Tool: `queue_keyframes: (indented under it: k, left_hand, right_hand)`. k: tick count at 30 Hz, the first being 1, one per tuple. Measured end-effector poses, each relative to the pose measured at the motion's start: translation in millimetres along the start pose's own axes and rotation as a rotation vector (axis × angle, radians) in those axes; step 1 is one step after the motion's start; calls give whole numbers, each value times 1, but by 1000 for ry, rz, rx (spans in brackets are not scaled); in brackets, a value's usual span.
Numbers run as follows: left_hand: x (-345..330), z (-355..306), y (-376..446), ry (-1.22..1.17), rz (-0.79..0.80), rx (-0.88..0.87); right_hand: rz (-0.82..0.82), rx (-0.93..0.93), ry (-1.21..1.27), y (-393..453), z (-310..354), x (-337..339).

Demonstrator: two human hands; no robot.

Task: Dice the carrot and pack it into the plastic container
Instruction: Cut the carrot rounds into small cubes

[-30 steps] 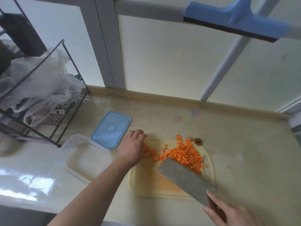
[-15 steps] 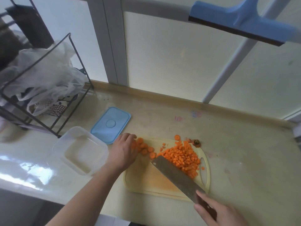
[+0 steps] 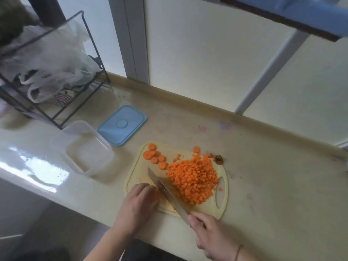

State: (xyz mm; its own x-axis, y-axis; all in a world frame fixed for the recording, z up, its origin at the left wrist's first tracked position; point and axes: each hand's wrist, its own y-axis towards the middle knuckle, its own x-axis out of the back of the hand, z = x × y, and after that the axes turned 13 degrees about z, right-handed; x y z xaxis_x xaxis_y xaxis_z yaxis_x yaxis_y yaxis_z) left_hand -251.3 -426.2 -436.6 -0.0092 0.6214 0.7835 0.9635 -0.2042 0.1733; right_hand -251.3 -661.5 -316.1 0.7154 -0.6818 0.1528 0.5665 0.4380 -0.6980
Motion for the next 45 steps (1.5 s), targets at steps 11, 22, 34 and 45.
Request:
queue_keyframes:
  k: [11,22,34,45]
  left_hand:
    - [-25,-27,-2,100,-32,159]
    - [-35,-20,-15,121,-114,-37]
    - [-29,-27,-11,49,-71,18]
    - [-30,-28,-11,43,-84,41]
  right_hand:
    - [33,0,179,6,-8,24]
    - [42,38,96,1,-18,20]
    - [40,90,-35,-3,-13,14]
    - [42,86,-86,-4,-21,17]
